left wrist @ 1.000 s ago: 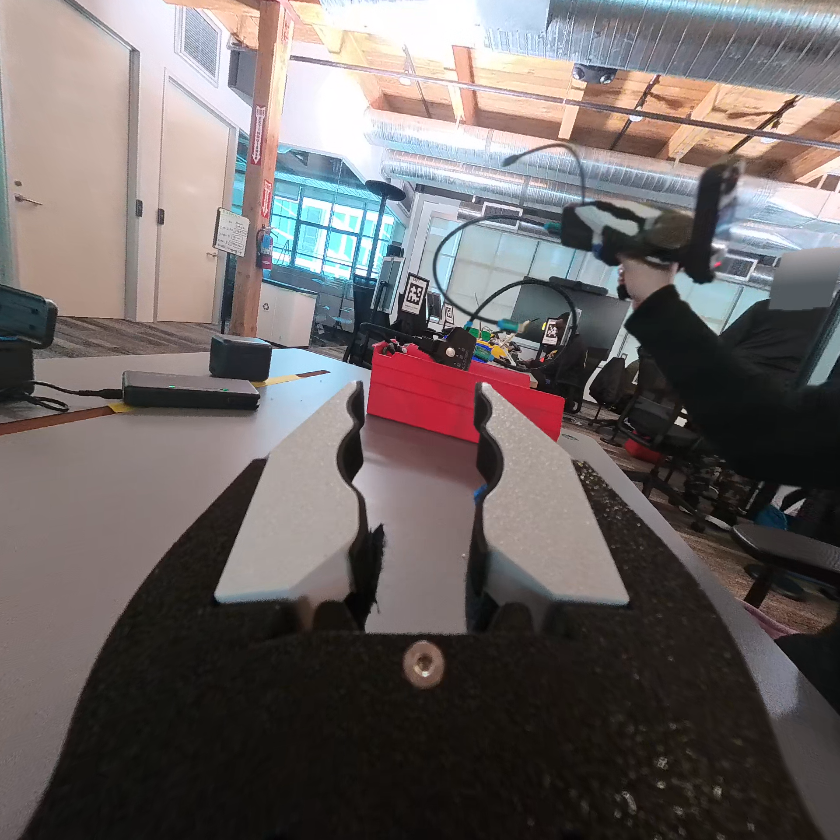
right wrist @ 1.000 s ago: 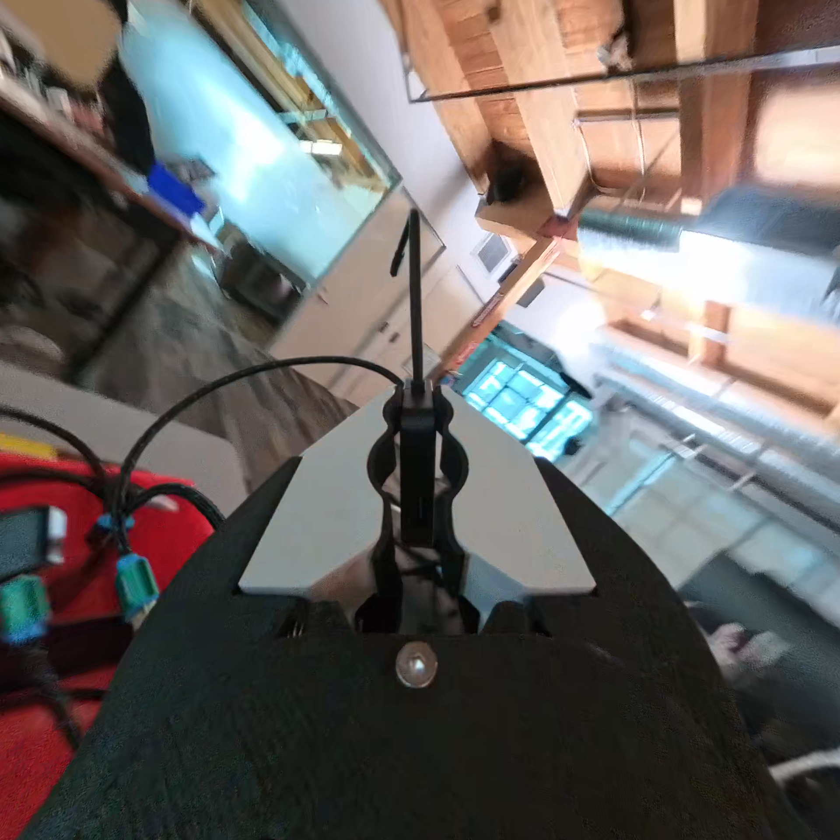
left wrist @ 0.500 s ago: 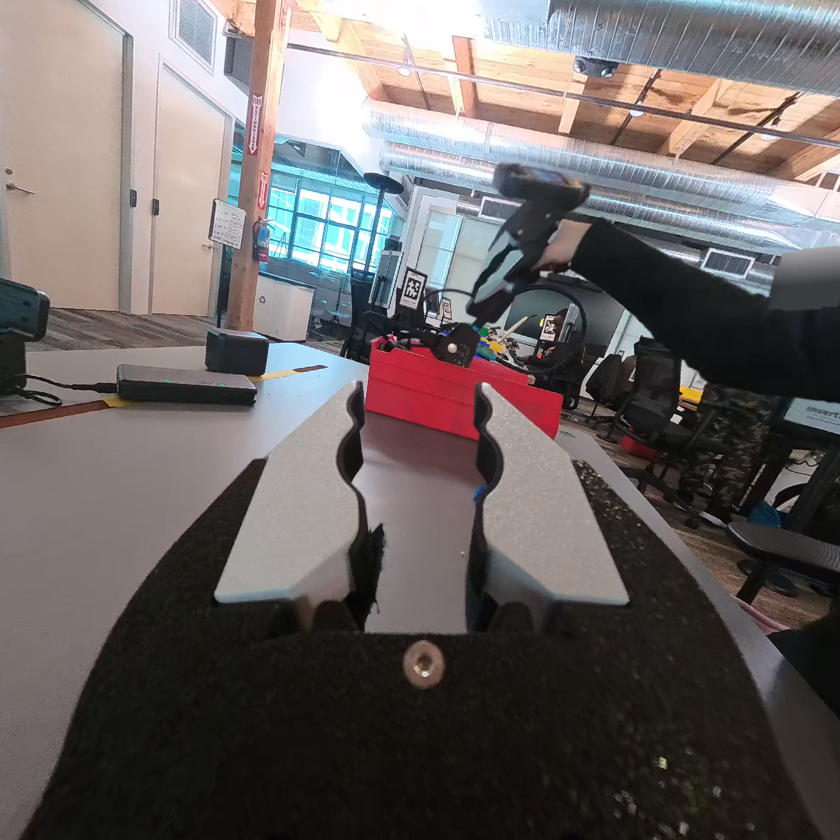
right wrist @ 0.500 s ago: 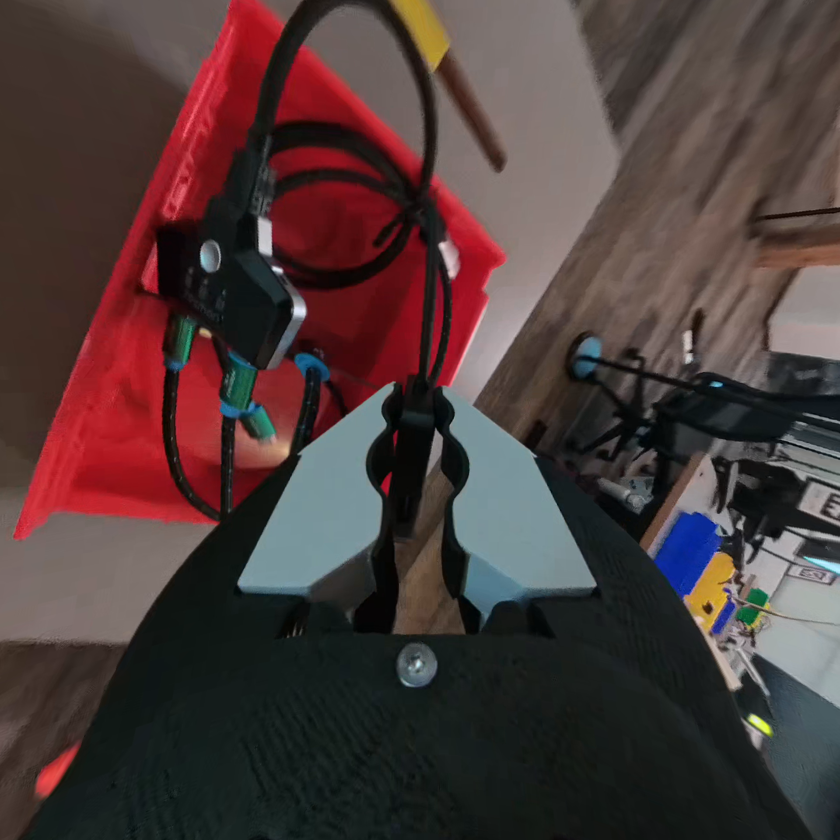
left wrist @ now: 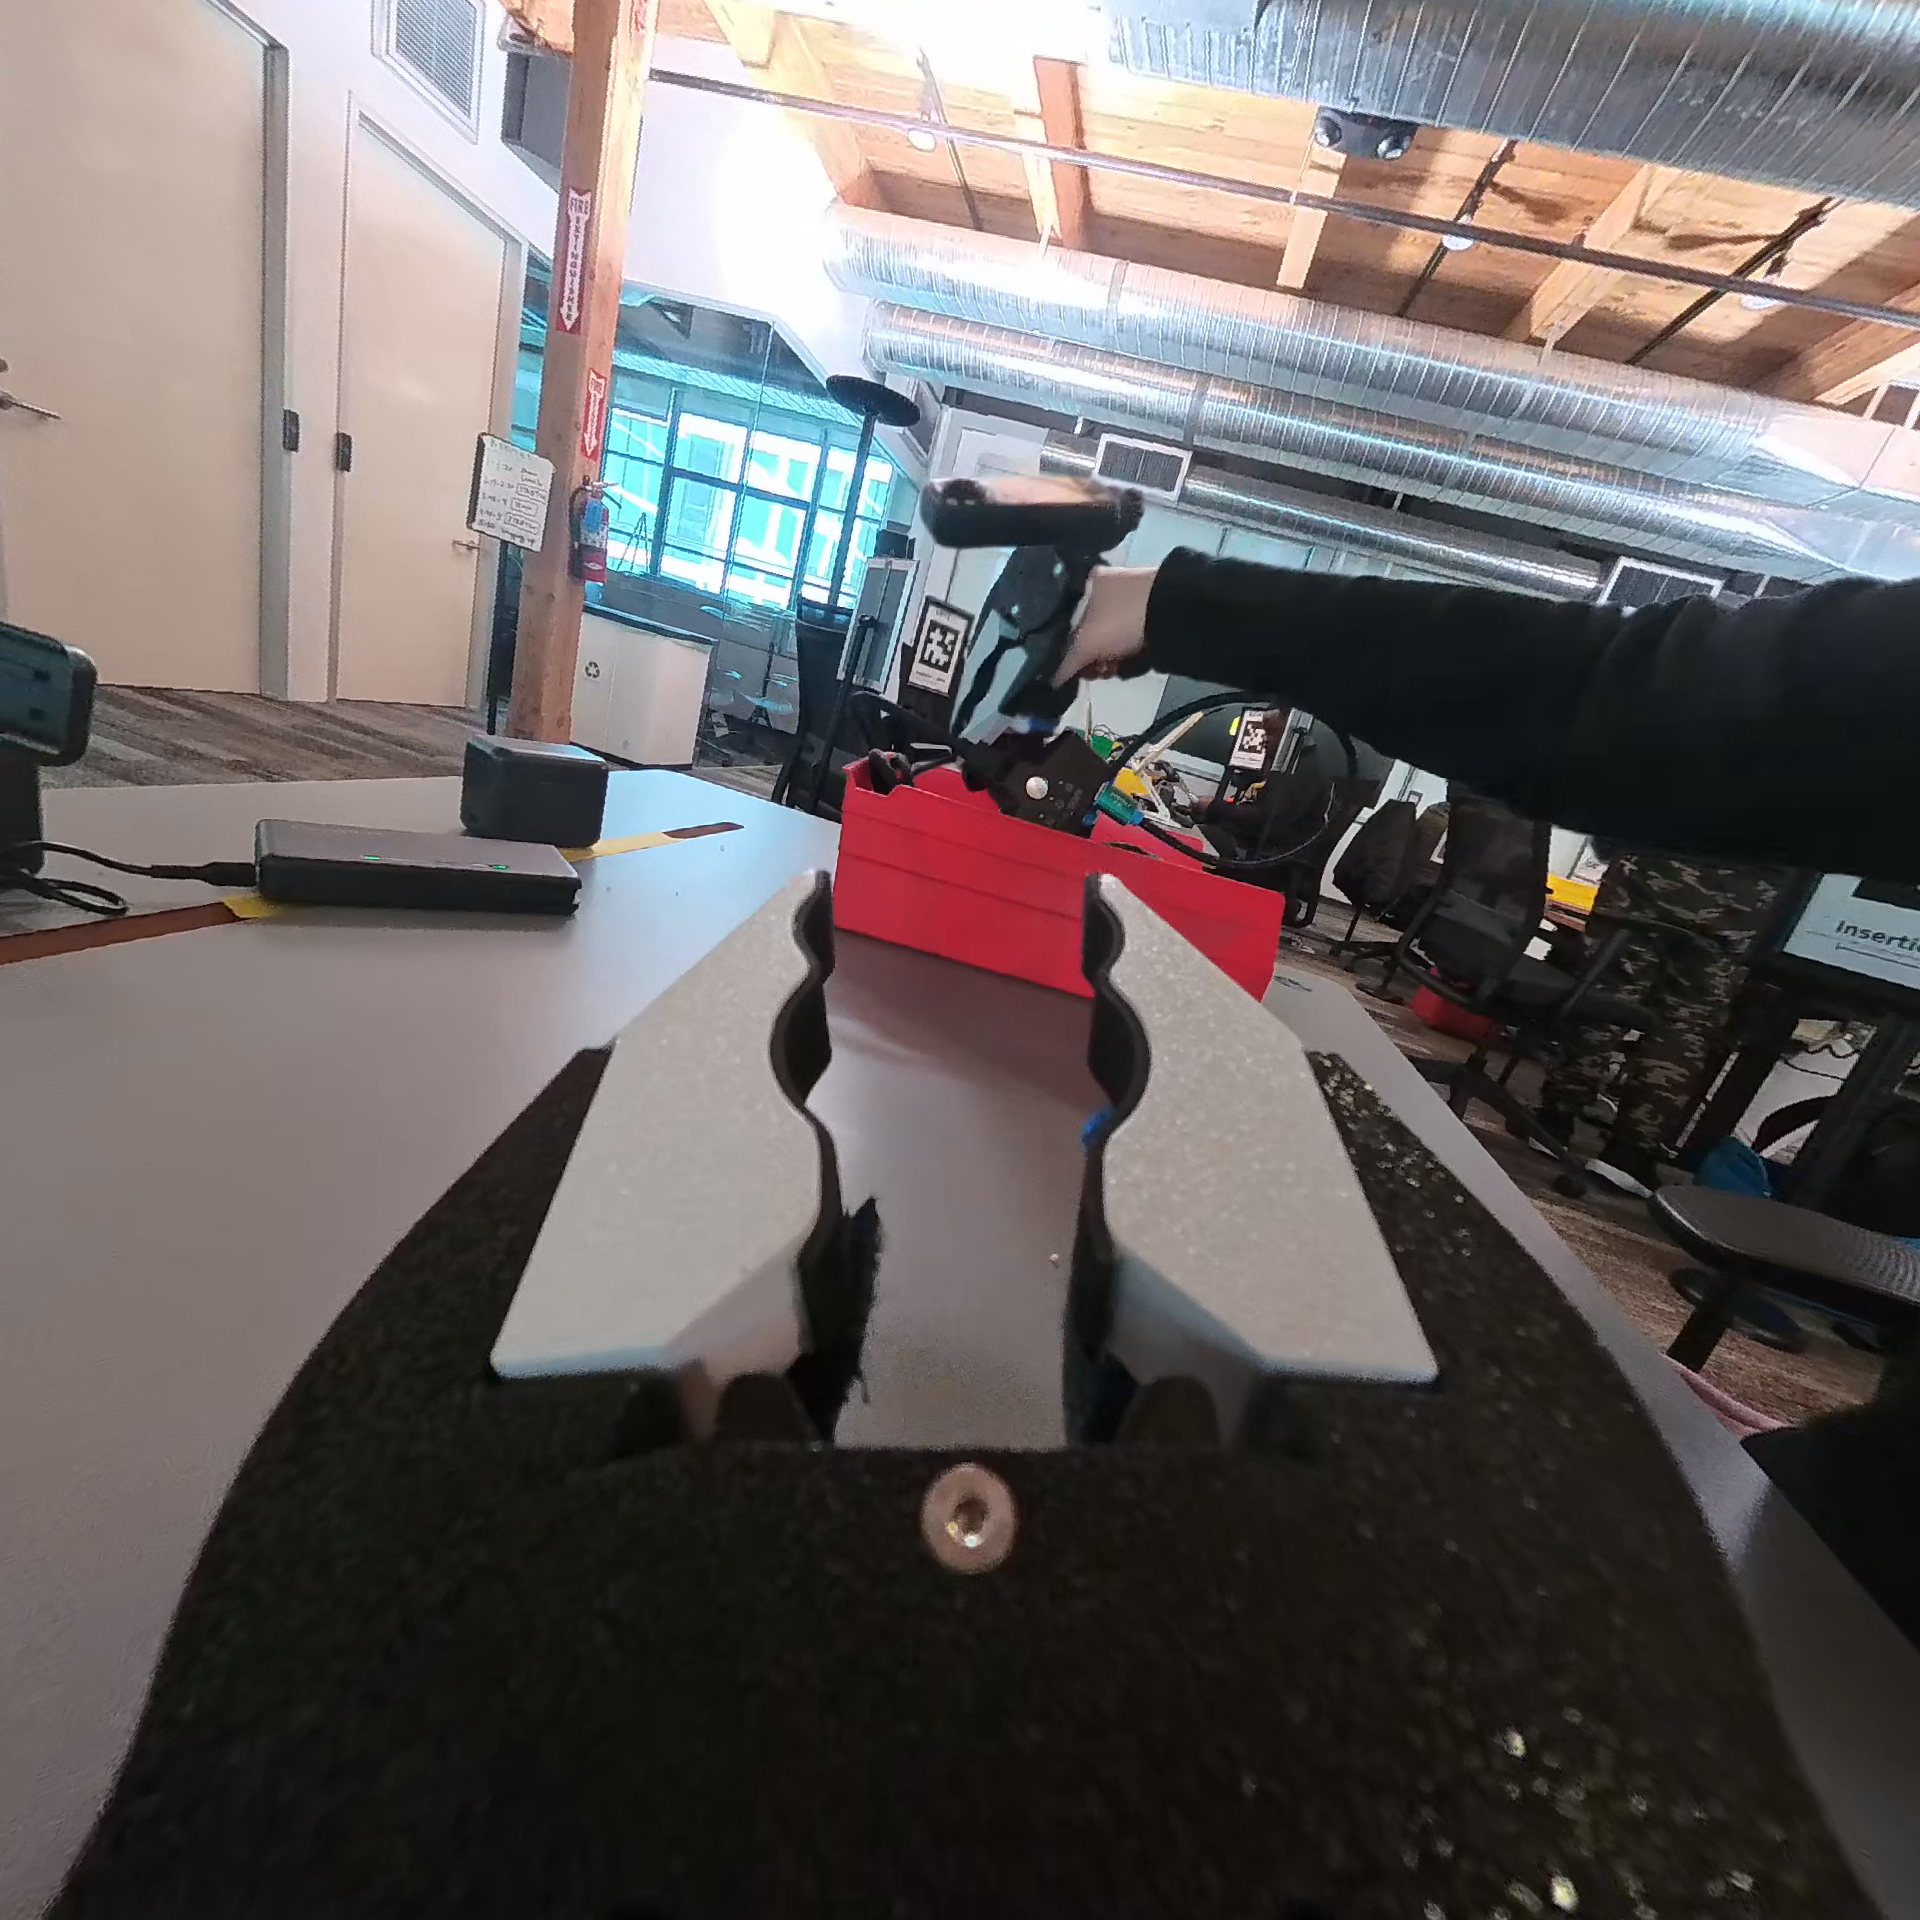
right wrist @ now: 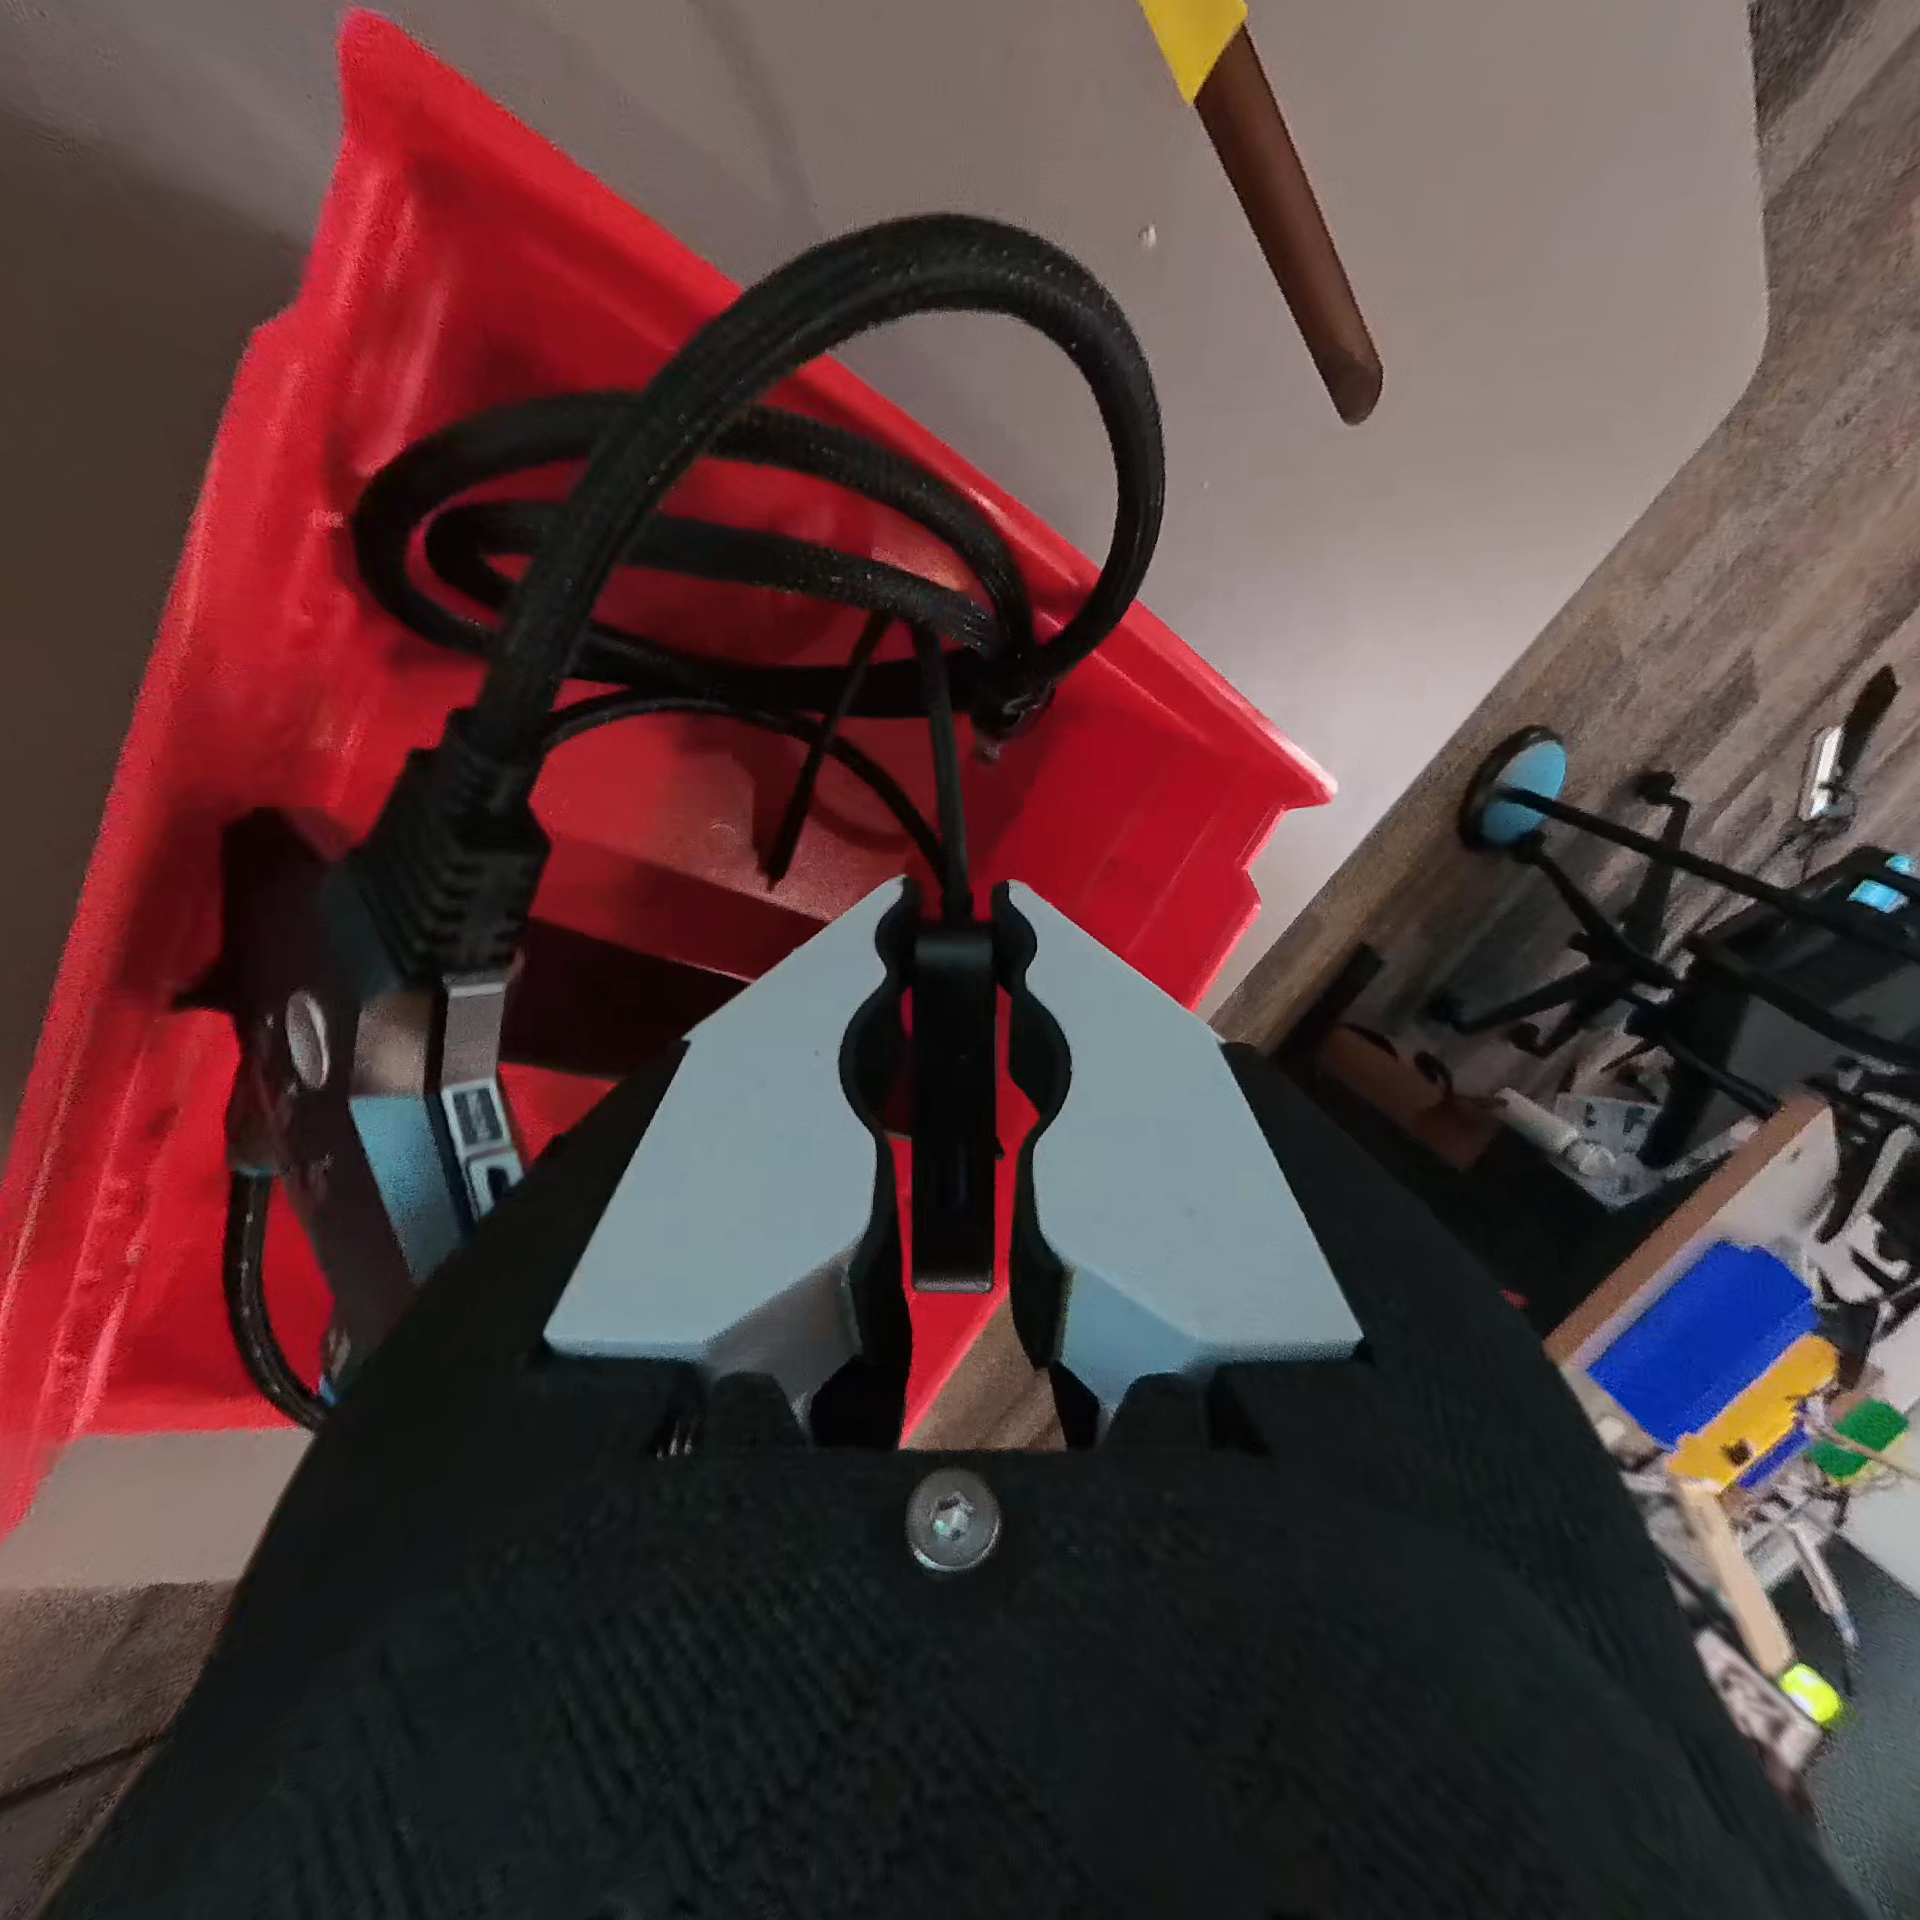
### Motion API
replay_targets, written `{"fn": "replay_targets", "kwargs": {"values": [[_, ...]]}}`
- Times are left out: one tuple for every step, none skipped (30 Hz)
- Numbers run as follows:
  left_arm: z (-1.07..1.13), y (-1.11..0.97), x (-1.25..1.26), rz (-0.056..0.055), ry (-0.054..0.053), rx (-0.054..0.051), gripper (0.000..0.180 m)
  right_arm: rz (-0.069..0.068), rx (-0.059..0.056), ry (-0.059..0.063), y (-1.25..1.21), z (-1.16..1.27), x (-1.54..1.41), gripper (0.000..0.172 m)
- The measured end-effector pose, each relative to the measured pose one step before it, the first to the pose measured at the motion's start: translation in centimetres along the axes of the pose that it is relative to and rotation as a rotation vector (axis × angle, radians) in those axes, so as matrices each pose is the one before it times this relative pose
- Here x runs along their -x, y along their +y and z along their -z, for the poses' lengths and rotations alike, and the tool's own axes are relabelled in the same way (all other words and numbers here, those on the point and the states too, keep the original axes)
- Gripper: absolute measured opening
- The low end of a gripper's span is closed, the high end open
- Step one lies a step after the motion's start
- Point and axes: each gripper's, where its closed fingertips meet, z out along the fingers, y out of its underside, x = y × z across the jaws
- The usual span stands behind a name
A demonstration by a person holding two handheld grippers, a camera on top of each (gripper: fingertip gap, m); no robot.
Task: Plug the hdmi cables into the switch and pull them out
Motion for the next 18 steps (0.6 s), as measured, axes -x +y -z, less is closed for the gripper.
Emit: {"fn": "replay_targets", "kwargs": {"values": [[-0.011, 0.024, -0.025, 0.0014, 0.0026, 0.0017, 0.045, -0.0298, 0.0044, -0.0111, 0.020, -0.256, 0.115, 0.013], [-0.004, 0.001, -0.002, 0.0005, 0.0005, 0.0001, 0.045, -0.0382, 0.0166, -0.0365, 0.245, -0.210, 0.441, 0.014], [0.005, -0.019, 0.001, -0.0003, -0.0002, -0.0012, 0.045, -0.0384, 0.0347, -0.0505, 0.527, -0.228, 0.585, 0.019], [0.025, -0.020, -0.021, -0.0011, 0.0003, -0.0019, 0.045, -0.0300, 0.0316, -0.0275, 0.562, -0.181, 0.215, 0.033], [0.033, -0.042, -0.019, -0.0023, -0.0001, -0.0034, 0.045, -0.0189, 0.0096, 0.0052, 0.418, 0.038, -0.253, 0.044], [0.043, -0.064, -0.008, -0.0032, -0.0016, -0.0041, 0.046, -0.0130, -0.0183, 0.0136, 0.133, 0.367, -0.375, 0.051], [0.025, -0.039, -0.006, -0.0026, -0.0012, -0.0034, 0.046, -0.0177, -0.0468, 0.0105, -0.190, 0.699, -0.384, 0.056], [0.007, -0.016, -0.003, -0.0005, 0.0001, -0.0009, 0.046, -0.0228, -0.0705, 0.0079, -0.499, 1.013, -0.417, 0.059], [-0.020, 0.016, 0.023, 0.0015, -0.0002, 0.0012, 0.046, -0.0236, -0.0852, 0.0098, -0.676, 1.240, -0.508, 0.062], [-0.016, 0.026, 0.019, 0.0019, 0.0001, 0.0013, 0.047, -0.0227, -0.0857, 0.0071, -0.674, 1.388, -0.515, 0.063], [-0.015, 0.005, 0.026, 0.0018, -0.0003, 0.0007, 0.047, -0.0214, -0.0760, 0.0019, -0.538, 1.438, -0.483, 0.064], [-0.002, -0.004, 0.019, 0.0013, -0.0002, -0.0005, 0.047, -0.0217, -0.0670, 0.0071, -0.391, 1.456, -0.600, 0.065], [0.007, -0.023, 0.024, 0.0004, -0.0011, -0.0018, 0.047, -0.0235, -0.0599, 0.0141, -0.246, 1.430, -0.761, 0.069], [0.017, -0.020, 0.019, -0.0007, -0.0014, -0.0017, 0.048, -0.0273, -0.0534, 0.0113, -0.066, 1.391, -0.765, 0.073], [-0.008, -0.009, 0.008, -0.0013, -0.0010, -0.0003, 0.048, -0.0330, -0.0475, 0.0064, 0.131, 1.283, -0.722, 0.077], [-0.024, 0.031, 0.015, -0.0024, -0.0028, 0.0014, 0.049, -0.0367, -0.0406, 0.0070, 0.385, 1.147, -0.754, 0.082], [-0.040, 0.038, -0.004, -0.0048, -0.0024, 0.0031, 0.050, -0.0363, -0.0310, 0.0070, 0.715, 0.944, -0.744, 0.087], [-0.063, 0.071, -0.051, -0.0073, -0.0007, 0.0047, 0.050, -0.0346, -0.0199, 0.0053, 1.093, 0.677, -0.705, 0.089]]}}
